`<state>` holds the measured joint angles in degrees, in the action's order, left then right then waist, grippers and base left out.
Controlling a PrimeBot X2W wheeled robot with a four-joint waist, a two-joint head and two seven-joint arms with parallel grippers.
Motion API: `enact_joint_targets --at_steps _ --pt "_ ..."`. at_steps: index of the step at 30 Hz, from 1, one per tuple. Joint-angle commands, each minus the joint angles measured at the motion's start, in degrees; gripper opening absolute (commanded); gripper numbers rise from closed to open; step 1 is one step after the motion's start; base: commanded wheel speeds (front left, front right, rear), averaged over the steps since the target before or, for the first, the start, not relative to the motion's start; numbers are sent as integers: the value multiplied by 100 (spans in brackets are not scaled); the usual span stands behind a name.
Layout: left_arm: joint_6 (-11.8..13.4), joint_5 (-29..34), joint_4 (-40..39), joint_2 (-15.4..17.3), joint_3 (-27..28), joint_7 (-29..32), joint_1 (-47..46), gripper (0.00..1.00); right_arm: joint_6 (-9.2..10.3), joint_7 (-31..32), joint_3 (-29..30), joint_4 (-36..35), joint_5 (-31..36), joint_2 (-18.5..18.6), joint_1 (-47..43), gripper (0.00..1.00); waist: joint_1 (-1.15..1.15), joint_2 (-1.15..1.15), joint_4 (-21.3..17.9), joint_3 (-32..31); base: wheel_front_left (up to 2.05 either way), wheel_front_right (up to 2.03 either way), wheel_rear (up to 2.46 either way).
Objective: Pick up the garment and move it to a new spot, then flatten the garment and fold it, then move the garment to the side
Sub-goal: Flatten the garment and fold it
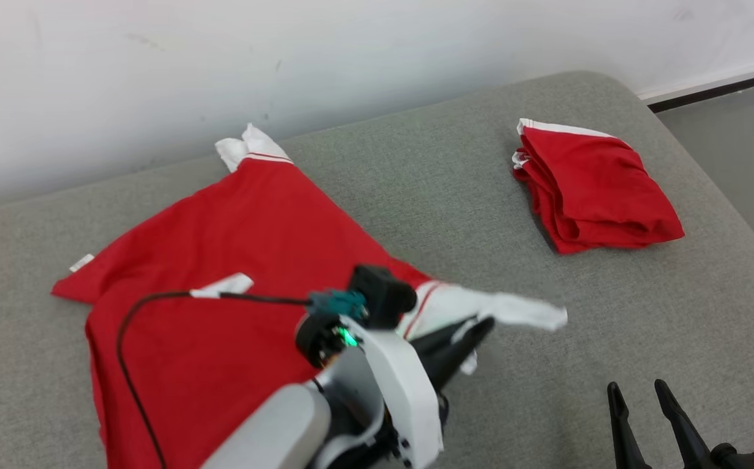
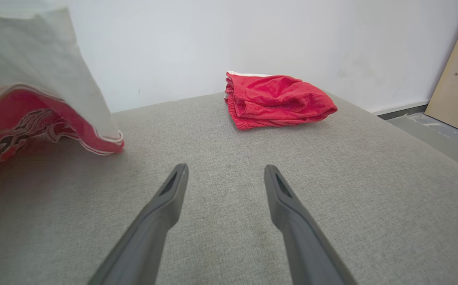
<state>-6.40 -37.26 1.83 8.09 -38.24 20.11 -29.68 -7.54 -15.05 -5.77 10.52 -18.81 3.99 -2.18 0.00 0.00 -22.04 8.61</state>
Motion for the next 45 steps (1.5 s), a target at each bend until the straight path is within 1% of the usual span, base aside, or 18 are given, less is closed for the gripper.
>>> enact_joint_targets --at_steps 1,2,3,4,5,6,8,10,15,16,18,23,26,28,30,34,37,45 --pt "32 59 36 -39 -149 9 195 0 13 -15 14 4 -51 39 -13 100 0 0 -3 47 0 0 0" --pt "42 74 100 -97 -250 -31 282 0 13 -15 15 10 -52 34 -3 100 0 0 0 72 0 0 0" --pt "54 166 173 -127 -323 -103 322 12 13 -15 14 21 -45 30 10 100 0 0 4 95 0 0 0" --pt "64 271 278 -146 -423 -193 340 42 13 -15 6 32 -43 26 24 100 0 0 8 114 0 0 0" --pt "61 356 384 -178 -520 -258 388 92 13 -15 4 37 -44 22 36 100 0 0 12 131 0 0 0" --pt "53 375 484 -213 -634 -301 452 100 13 -15 3 46 -44 17 46 100 0 0 16 144 0 0 0" --pt "45 306 595 -282 -731 -380 571 100 13 -15 20 54 -47 8 47 100 0 0 34 162 0 0 0" --pt "71 264 623 -249 -742 -425 673 100 13 -15 42 69 -51 -2 17 100 0 0 62 159 0 0 0" --pt "289 136 313 136 -459 -555 1090 100 13 -15 149 89 -22 -13 -103 100 0 0 195 101 0 0 0" --pt "289 136 313 136 -459 -555 1090 100 13 -15 149 89 -22 -13 -103 100 0 0 195 101 0 0 0" --pt "481 51 81 324 -170 -692 1293 100 13 -15 179 100 3 -12 -133 100 0 0 259 65 0 0 0" --pt "1102 -89 -298 872 670 -1073 1861 100 13 -15 233 65 35 30 -195 100 0 0 456 -38 0 0 0" --pt "1434 65 -321 1295 1077 -1231 2111 100 13 -15 235 50 45 71 -250 100 0 0 586 -77 0 0 0" --pt "1580 -58 -346 1418 1316 -1287 2312 100 13 -15 242 42 44 92 -257 100 0 0 662 -100 0 0 0" --pt "1716 -46 -345 1642 1554 -1363 2452 100 13 -15 241 38 43 103 -271 100 0 0 730 -126 0 0 0" --pt "1919 -176 -338 1770 1865 -1529 2813 100 13 -15 225 36 37 132 -313 100 0 0 850 -176 0 0 0" --pt "2015 -214 -318 1774 2011 -1675 3038 100 13 -15 209 26 35 145 -356 100 0 0 933 -191 0 0 0" --pt "1867 -414 -70 1559 1917 -1823 3202 100 13 -15 176 15 28 225 -301 100 0 0 1085 -137 0 0 0"
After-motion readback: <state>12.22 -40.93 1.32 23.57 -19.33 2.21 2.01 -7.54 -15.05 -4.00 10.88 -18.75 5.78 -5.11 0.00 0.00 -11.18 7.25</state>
